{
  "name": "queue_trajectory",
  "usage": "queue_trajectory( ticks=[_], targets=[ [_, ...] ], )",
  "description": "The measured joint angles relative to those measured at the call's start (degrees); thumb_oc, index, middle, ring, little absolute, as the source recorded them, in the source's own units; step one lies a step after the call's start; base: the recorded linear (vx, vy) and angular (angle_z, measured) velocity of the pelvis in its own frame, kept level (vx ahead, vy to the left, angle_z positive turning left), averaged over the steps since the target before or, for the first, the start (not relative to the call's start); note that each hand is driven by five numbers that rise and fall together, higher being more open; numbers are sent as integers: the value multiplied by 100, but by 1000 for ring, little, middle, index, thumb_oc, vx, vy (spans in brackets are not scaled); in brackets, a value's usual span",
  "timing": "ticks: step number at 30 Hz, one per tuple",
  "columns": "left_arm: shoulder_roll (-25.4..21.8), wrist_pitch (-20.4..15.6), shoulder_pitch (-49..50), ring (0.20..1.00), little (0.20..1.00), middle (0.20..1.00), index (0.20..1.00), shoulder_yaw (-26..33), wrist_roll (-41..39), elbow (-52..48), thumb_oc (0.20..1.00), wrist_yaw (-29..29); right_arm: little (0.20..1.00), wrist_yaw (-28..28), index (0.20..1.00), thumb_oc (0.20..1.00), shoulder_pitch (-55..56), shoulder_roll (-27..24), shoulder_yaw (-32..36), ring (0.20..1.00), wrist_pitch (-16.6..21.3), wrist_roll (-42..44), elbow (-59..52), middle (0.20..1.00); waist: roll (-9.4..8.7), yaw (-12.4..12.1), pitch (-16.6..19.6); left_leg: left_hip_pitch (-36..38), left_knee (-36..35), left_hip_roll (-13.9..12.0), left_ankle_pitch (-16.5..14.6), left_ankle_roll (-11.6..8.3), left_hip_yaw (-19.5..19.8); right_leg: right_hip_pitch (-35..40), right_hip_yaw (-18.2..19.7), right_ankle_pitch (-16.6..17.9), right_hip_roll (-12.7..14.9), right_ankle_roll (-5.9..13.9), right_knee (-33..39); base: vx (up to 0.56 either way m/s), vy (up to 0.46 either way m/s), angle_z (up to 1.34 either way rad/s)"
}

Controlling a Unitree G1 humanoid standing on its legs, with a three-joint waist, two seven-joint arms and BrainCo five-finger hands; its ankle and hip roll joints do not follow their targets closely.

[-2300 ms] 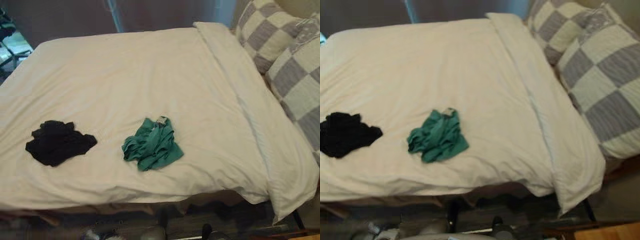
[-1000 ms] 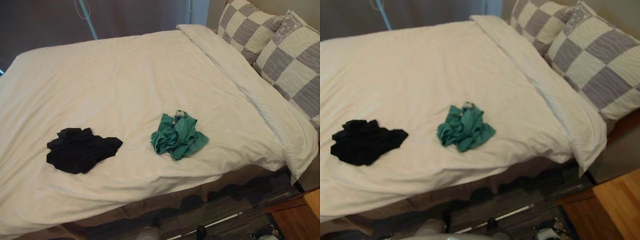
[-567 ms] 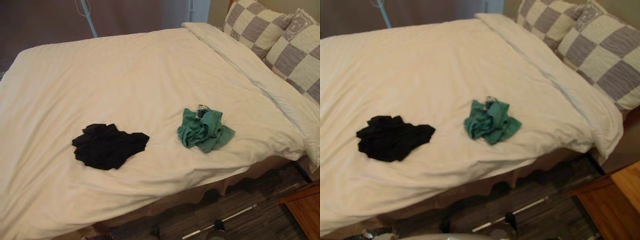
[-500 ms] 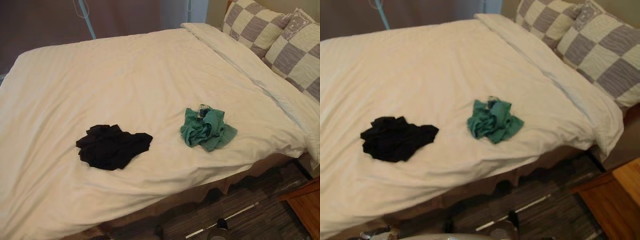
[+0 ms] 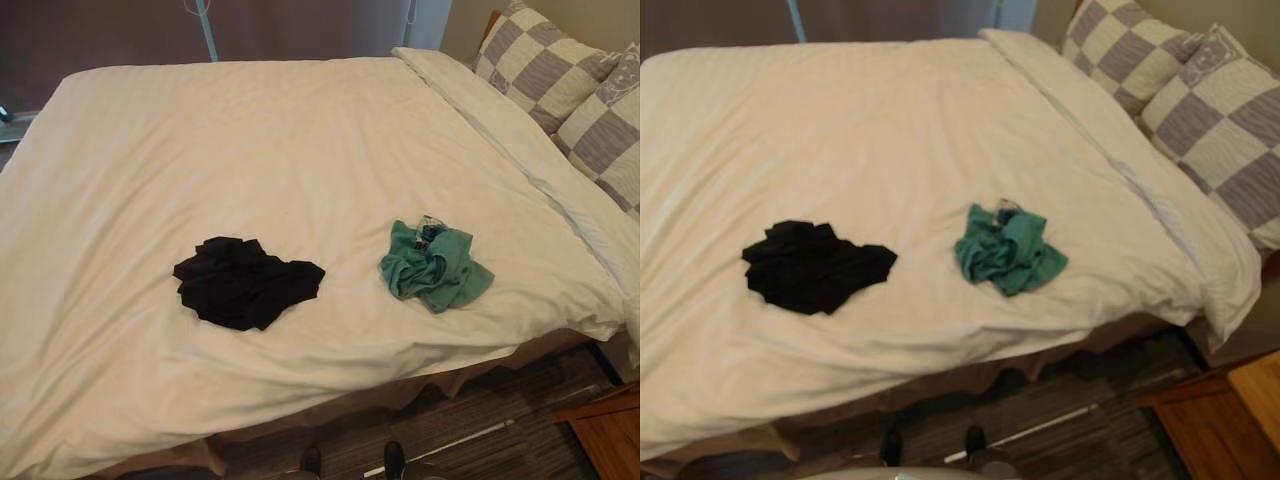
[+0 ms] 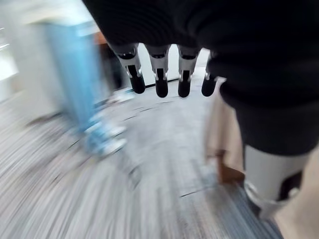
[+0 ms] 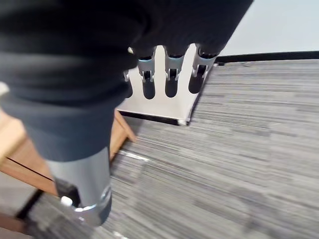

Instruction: Tidy up the quilt and then pick up the clothes from the bed and put them into the laundry hamper.

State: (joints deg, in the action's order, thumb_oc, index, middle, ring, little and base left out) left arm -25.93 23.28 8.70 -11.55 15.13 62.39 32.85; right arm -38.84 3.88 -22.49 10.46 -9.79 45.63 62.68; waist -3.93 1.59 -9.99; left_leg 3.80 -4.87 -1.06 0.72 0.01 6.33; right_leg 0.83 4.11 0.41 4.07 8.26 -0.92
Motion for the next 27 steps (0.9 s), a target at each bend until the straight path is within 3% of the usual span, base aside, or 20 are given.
queue_trajectory(
  ticks=[1, 2, 4, 5, 6, 7, 9, 11, 14, 16, 19, 21, 24, 27],
  targets=[
    [-507, -237, 56, 1000, 1000, 1000, 1000, -755, 1047, -390, 1000, -593, 1000, -17, 1000, 1000, -37, -387, 58, 1000, 16, -7, -322, 1000, 11, 0, 1, -61, -1, -7, 9, -10, -93, -114, 54, -9, -23, -4, -74, 20, 128, -18],
    [-701, -326, -8, 1000, 1000, 1000, 1000, -858, 1373, -591, 1000, -891, 1000, -23, 1000, 1000, -95, -654, 181, 1000, -25, -22, -538, 1000, 10, 15, 1, -71, 2, 22, 15, -8, -144, -168, 124, -30, -15, -23, -71, 77, 158, -31],
    [-823, -234, -360, 1000, 1000, 1000, 1000, -991, 1140, -567, 1000, -1202, 1000, 3, 1000, 1000, -395, -1257, 511, 1000, 4, -88, -868, 1000, 45, 174, -10, -72, -10, 67, 23, 22, -253, -158, 236, -44, 32, -6, -62, 75, 81, -27],
    [-741, -33, -577, 1000, 1000, 1000, 1000, -687, -178, -492, 1000, -717, 1000, 6, 1000, 1000, -548, -1531, 524, 1000, 96, -291, -984, 1000, 43, 258, 5, -58, -10, 89, 14, 36, -253, -149, 264, -40, 55, 2, -63, 39, 16, -9],
    [-706, -22, -712, 1000, 1000, 1000, 1000, -428, -937, -499, 1000, -306, 1000, 7, 1000, 1000, -609, -1582, 524, 1000, 162, -379, -1054, 1000, 15, 297, 13, -57, -10, 95, 16, 39, -245, -139, 256, -40, 62, 2, -57, 94, 6, -6],
    [-622, 0, -899, 1000, 1000, 1000, 1000, 198, -2054, -491, 1000, 421, 1000, -8, 1000, 1000, -592, -1586, 511, 1000, 278, -542, -1125, 1000, -46, 301, 17, -63, -9, 85, 41, 72, -245, -153, 267, -30, 50, 5, -54, 75, -10, 2],
    [-548, 86, -1251, 1000, 1000, 1000, 1000, 1091, -3331, -863, 1000, 1320, 1000, -277, 1000, 1000, -567, -1559, 290, 1000, 171, -649, -1829, 1000, -110, 295, 16, -71, -8, 77, 72, 76, -191, -115, 229, 18, 40, -17, 8, 96, -2, 5],
    [-517, 35, -1465, 1000, 1000, 1000, 1000, 1302, -3824, -1133, 1000, 1977, 1000, -393, 1000, 1000, -690, -1569, -67, 1000, 168, -880, -2812, 1000, -104, 295, 9, -56, -8, 75, 91, 67, -119, -45, 164, 37, 43, -23, 66, 99, 25, 17],
    [-516, -78, -1849, 1000, 1000, 1000, 1000, 1352, -3913, -1160, 1000, 2150, 1000, -423, 1000, 1000, -1279, -1694, -588, 1000, -174, -1265, -3699, 1000, -83, 261, -27, -117, -1, 71, 202, 0, -36, -98, 26, 41, 43, -30, 14, -99, 1, 29],
    [-428, -507, -1849, 1000, 1000, 1000, 1000, 1424, -3705, -1562, 1000, 2129, 1000, -395, 1000, 1000, -1818, -2003, -898, 1000, -418, -1662, -4769, 1000, -28, 186, -85, -516, 22, 78, 296, -13, 79, -437, -71, 114, 52, -46, 37, -161, 39, 30],
    [-515, -571, -2120, 1000, 1000, 1000, 1000, 1317, -3622, -1671, 1000, 2064, 1000, -298, 1000, 1000, -2848, -2026, -1249, 1000, -617, -2137, -4862, 1000, -26, 54, -228, -702, 23, 76, 458, -53, 85, -604, -74, 258, 36, -89, 69, -112, 16, 6],
    [-610, -467, -2091, 1000, 1000, 1000, 1000, 1194, -3622, -2057, 1000, 1851, 1000, -222, 1000, 1000, -3152, -2024, -1337, 1000, -744, -2360, -5096, 1000, -12, -69, -363, -698, 22, 71, 474, -67, 98, -571, -74, 268, 40, -59, 107, -55, -32, 8],
    [-1049, -25, -1503, 1000, 1000, 1000, 1000, 1352, -3503, -3937, 1000, 862, 1000, -37, 1000, 1000, -3154, -2019, -1345, 1000, -1144, -2775, -5388, 1000, 3, -351, -598, -714, 21, 78, 471, -61, 202, -506, -69, 271, 65, -57, 129, 42, -64, 20],
    [-1431, -18, -1408, 1000, 1000, 1000, 1000, 1649, -3069, -5477, 1000, 217, 1000, 278, 1000, 1000, -3126, -1922, -1358, 1000, -1388, -3000, -5424, 1000, 17, -512, -610, -464, 2, 111, 425, -47, 241, -168, -91, 270, 70, -57, 256, 42, -39, 8]
  ],
)
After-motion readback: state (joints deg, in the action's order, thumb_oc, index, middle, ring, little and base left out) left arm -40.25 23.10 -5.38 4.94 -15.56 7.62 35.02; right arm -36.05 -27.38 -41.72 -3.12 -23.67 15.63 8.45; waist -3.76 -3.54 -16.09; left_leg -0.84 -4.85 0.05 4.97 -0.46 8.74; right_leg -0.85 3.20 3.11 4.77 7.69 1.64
